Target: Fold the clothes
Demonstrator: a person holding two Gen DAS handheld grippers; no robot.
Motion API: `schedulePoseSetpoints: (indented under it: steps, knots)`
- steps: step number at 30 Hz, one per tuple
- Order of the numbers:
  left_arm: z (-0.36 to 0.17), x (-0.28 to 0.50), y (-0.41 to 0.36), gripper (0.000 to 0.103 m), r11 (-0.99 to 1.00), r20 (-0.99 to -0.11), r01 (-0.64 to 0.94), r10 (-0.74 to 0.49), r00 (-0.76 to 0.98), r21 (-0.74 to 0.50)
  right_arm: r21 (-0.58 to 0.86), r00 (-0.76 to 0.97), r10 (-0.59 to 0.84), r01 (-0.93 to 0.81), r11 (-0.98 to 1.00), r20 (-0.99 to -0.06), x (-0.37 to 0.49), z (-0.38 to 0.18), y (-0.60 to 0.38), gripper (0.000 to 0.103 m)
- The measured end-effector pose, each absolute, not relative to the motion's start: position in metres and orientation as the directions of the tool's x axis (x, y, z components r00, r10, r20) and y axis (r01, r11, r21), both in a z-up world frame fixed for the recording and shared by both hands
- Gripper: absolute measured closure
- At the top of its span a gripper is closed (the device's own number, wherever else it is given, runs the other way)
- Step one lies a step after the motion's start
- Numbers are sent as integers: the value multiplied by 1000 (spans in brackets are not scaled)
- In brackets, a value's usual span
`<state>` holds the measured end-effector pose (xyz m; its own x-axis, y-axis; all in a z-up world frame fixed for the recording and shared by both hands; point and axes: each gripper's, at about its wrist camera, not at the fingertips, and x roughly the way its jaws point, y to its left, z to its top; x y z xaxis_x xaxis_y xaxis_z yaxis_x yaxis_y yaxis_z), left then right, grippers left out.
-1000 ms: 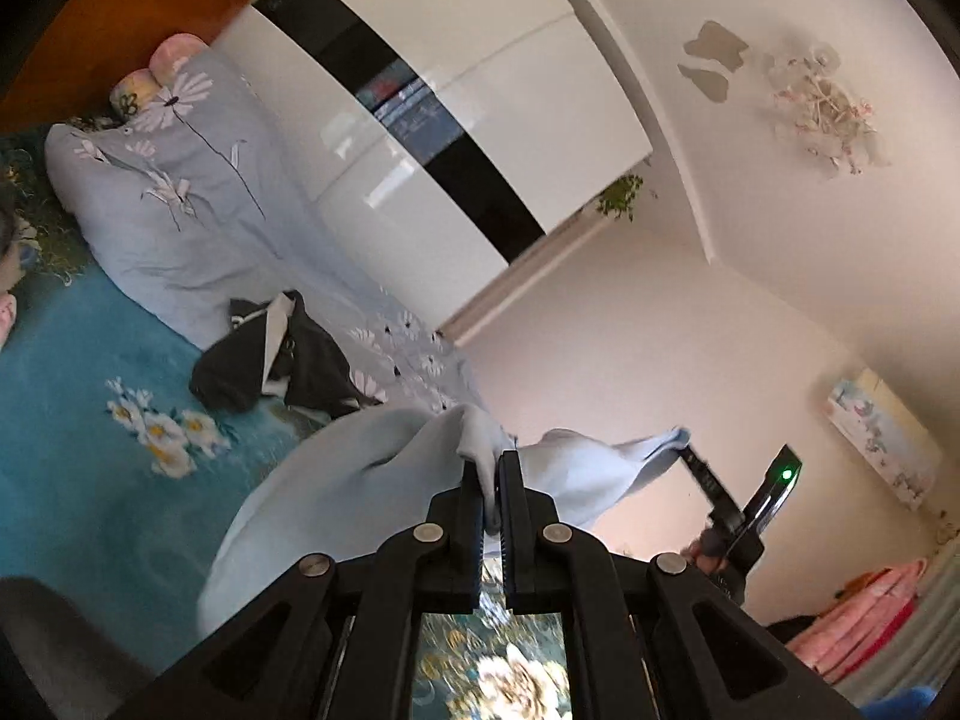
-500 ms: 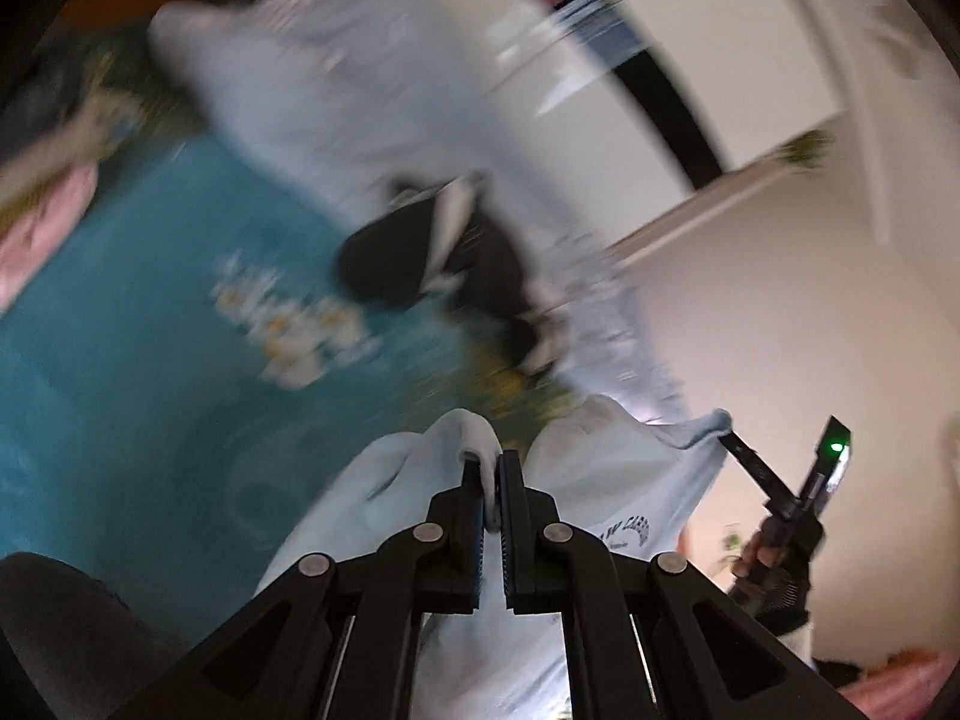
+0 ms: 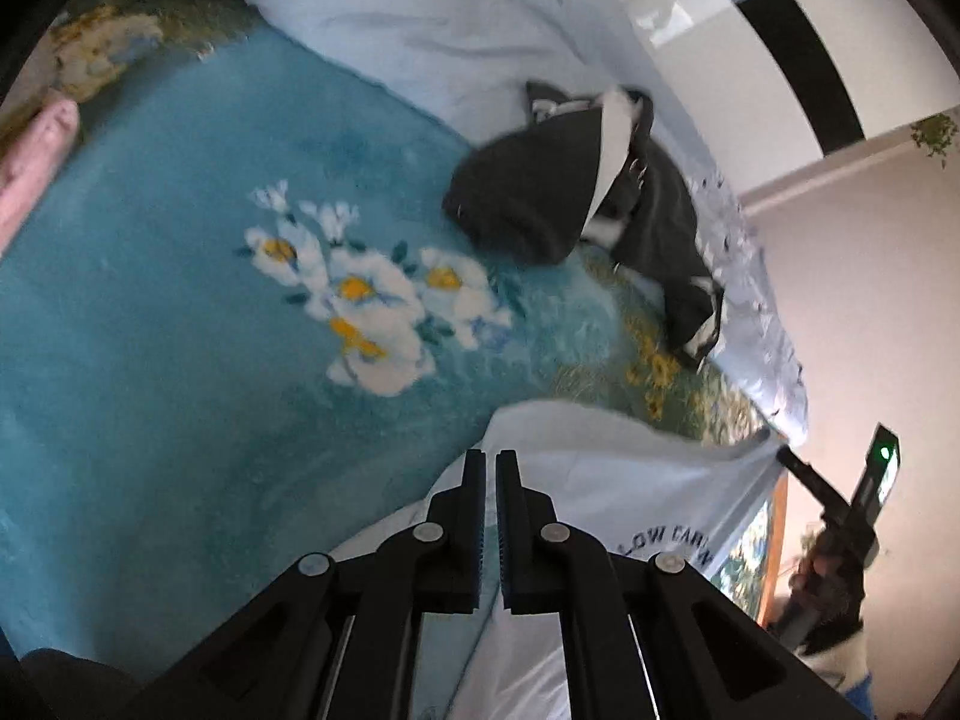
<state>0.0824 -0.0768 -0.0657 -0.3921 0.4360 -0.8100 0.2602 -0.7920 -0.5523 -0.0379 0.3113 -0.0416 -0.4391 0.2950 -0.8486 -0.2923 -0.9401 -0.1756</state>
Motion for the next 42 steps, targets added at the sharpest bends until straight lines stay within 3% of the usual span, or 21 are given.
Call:
schedulePoseSetpoints:
  steps: [7, 10, 12, 14, 15, 20, 22, 25, 30, 34, 38, 42]
  knots:
    - [-112, 100, -34, 95, -881, -880, 147, 407, -246, -449, -193, -362, 303, -310, -931, -882, -45, -85, 331, 101]
    - [-120, 109, -13, 86, -928, -919, 93, 337, -205, -361, -197, -358, 302, -300, -933, -884, -46, -92, 331, 101]
    - [-128, 114, -4, 83, -952, -944, 76, 281, -175, -298, -196, -374, 298, -286, -938, -878, -44, -89, 327, 93]
    - [-136, 117, 1, 82, -964, -961, 70, 244, -132, -255, -200, -404, 305, -281, -939, -863, -40, -81, 323, 57]
    - [-139, 118, 3, 82, -969, -967, 67, 228, -110, -236, -182, -422, 291, -279, -943, -859, -35, -75, 321, 53]
    - [-151, 120, 10, 85, -979, -980, 60, 193, -40, -195, -83, -472, 215, -285, -955, -855, -7, -59, 311, 53]
    - [-154, 120, 5, 100, -976, -980, 83, 199, -27, -201, -27, -462, 162, -285, -958, -872, 3, -62, 307, 53]
    - [-149, 117, -14, 101, -951, -961, 138, 273, -47, -277, 21, -438, 109, -280, -960, -892, 19, -70, 297, 53]
    - [-124, 95, -72, 101, -925, -948, 216, 287, -138, -312, 39, -406, 68, -249, -968, -911, 35, -82, 279, 53]
    - [-112, 66, -130, 101, -853, -908, 327, 339, -248, -408, 64, -395, 36, -237, -969, -918, 41, -87, 266, 53]
    - [-121, 47, -160, 93, -780, -871, 392, 400, -286, -487, 110, -370, -24, -213, -971, -929, 44, -95, 243, 53]
    - [-122, 58, -170, 63, -730, -841, 421, 430, -330, -538, 189, -359, -145, -89, -978, -922, 46, -102, 193, 53]
